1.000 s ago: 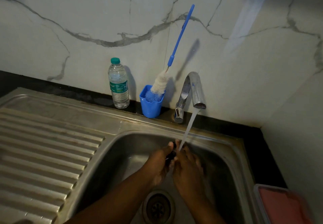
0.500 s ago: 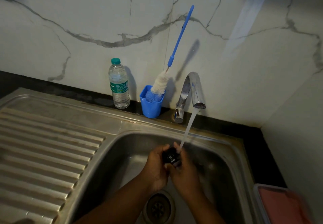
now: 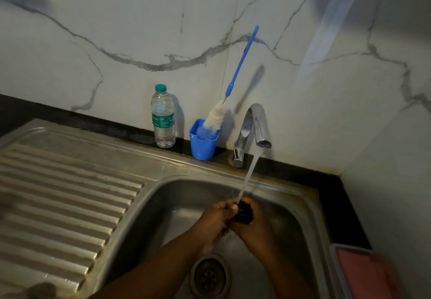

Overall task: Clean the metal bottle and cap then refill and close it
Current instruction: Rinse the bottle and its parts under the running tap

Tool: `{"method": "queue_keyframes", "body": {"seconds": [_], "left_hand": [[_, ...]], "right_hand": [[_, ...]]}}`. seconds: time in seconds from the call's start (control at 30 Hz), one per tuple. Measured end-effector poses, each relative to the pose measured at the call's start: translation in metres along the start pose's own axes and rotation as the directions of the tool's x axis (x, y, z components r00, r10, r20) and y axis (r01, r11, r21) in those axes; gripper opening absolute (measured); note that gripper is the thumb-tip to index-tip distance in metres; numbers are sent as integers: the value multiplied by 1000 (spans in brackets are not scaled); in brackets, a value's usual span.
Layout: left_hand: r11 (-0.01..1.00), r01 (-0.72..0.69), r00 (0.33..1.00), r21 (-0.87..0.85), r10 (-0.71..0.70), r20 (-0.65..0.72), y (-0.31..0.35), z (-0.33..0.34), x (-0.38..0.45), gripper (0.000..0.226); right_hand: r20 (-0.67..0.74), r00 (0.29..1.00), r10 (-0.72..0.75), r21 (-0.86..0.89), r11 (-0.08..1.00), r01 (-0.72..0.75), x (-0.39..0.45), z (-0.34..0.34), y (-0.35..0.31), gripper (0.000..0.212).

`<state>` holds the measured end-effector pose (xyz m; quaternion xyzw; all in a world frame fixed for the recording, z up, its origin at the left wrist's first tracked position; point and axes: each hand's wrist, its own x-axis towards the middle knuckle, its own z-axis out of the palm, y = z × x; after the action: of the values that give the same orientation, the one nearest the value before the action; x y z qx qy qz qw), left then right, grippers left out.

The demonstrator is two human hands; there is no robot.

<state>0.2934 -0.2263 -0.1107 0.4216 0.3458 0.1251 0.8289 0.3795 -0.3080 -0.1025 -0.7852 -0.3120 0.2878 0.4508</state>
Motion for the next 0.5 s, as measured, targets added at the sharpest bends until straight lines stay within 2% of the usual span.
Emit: {"method": "queue_keyframes", "body": {"seconds": [0.13, 0.17, 0.23, 0.3, 0.4, 0.5], "left_hand": [[981, -119, 992, 153, 122, -15, 13, -3, -20, 28], [972, -153, 987, 178, 160, -26, 17, -5, -26, 27], [940, -208, 971, 270, 233, -62, 25, -14, -37, 27], [897, -237, 950, 373, 294, -102, 32, -28, -49, 26], [829, -273, 928, 488, 361, -95, 39, -53, -66, 12], [708, -301, 893, 639, 444, -72, 46, -74, -80, 14]], "right_hand": [[-12, 1000, 4, -5, 1000, -4, -21, -4, -18, 32], [-21, 1000, 2, -53, 999, -3, -27, -4, -24, 32], [-57, 997, -43, -169, 985, 33, -43, -7, -46, 32], [-117, 983, -140, -198, 973, 115, -59, -11, -71, 36], [-245, 912, -328, -223, 935, 276, -85, -21, -106, 47], [-404, 781, -476, -294, 876, 382, -95, -14, -112, 52]]}}
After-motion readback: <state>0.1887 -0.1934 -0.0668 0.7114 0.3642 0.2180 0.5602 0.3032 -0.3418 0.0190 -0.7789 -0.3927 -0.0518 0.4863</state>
